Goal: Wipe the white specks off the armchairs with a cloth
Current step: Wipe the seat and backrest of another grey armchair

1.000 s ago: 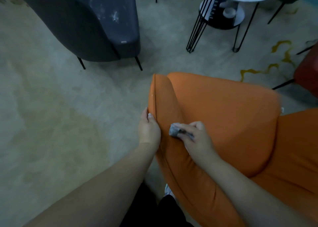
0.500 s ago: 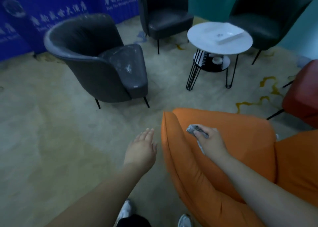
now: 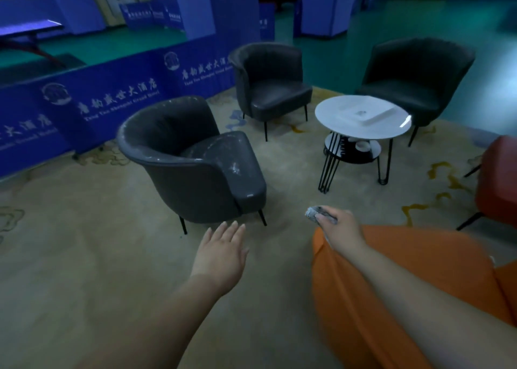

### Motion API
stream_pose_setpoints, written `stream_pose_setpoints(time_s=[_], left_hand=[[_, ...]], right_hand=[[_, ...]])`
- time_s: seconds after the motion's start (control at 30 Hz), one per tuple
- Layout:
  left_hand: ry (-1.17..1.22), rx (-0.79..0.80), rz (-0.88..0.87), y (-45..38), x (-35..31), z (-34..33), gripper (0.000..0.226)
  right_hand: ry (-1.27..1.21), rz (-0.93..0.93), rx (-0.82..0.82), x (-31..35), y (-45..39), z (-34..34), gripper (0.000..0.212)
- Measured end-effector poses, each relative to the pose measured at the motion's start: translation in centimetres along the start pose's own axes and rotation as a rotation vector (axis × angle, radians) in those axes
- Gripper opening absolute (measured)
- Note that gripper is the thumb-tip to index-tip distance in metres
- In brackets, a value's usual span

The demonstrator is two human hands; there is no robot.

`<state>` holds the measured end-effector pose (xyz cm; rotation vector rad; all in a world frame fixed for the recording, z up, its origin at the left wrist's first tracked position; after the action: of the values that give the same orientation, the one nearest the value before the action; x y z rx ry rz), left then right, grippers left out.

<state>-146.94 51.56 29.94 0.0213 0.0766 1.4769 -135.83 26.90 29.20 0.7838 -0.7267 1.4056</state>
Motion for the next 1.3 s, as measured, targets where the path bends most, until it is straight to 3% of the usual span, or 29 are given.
stream_pose_setpoints(time_s=[0.4,0.97,1.3], left_hand=[[0.028,0.037,-0.010,-5.9,10.9,0.6,0.058],[0.038,0.066,0.064,-25.8,15.9,-0.1,0.058],[0.074,0.063,0.025,-39.8,23.5,-1.0,0.057]], right_hand=[[0.042,-0.070,-0.045,5.2,-5.3,-4.7,0.024],[0.009,-0.058,0.032,8.0,-27.2,-6.6,0.020],[-0.023,-0.083,0.036,9.7,-39.9,-12.0,0.020]])
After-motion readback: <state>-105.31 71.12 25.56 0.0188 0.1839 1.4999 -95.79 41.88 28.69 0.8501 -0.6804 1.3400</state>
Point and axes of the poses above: each hand's wrist, its own y-axis away from the middle knuckle, its own z-axis out of the back of the hand, x = y × z, the point moved 5 cm from there along -y, towards the middle knuckle, and after that the axes turned 8 degrees about -z, right-handed, at the moved point
